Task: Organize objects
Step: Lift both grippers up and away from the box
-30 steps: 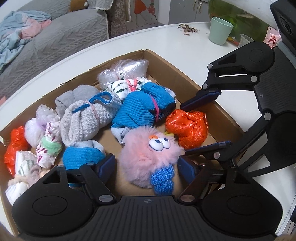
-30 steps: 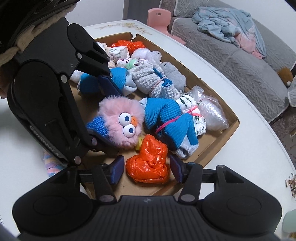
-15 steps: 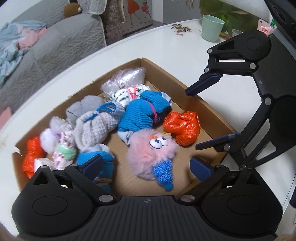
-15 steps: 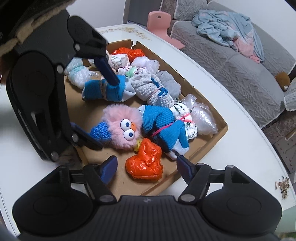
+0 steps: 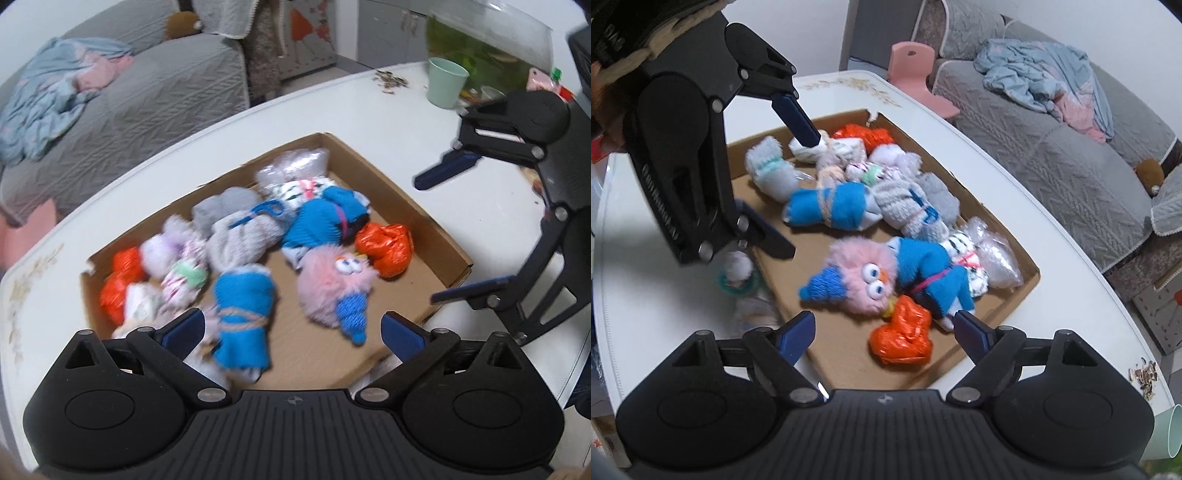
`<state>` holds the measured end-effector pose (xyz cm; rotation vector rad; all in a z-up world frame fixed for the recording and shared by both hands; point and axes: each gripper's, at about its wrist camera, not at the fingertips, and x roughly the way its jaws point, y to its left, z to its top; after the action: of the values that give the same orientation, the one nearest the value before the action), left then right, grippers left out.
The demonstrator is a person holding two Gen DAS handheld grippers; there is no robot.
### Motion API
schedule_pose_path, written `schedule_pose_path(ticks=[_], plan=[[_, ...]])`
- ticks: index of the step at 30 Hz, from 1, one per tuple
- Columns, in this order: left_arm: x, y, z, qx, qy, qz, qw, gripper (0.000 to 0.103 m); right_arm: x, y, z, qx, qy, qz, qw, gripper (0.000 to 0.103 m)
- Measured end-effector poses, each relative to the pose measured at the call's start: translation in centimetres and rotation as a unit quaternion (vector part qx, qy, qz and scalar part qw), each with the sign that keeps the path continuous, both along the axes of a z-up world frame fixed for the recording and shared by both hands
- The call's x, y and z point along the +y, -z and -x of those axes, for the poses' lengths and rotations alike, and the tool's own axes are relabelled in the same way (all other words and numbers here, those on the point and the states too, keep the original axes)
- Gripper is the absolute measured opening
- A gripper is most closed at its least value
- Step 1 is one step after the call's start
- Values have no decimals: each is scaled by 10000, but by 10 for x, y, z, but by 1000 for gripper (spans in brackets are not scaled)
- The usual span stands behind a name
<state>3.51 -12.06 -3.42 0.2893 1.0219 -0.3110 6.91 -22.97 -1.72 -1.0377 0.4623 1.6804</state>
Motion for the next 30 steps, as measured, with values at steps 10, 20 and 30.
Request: schedule_pose_path(ticks=[10, 20, 30], plan=[[44, -34, 58, -515, -543, -93, 9971, 102, -22, -14, 30, 73, -52, -265, 9996, 84], [44, 1, 110, -730, -599, -322, 9950, 102, -48, 6, 74, 391, 188, -363, 9984, 79], [8, 56, 126, -651, 203, -497, 9964, 102, -44, 48, 89, 346, -41, -100, 9993, 72]])
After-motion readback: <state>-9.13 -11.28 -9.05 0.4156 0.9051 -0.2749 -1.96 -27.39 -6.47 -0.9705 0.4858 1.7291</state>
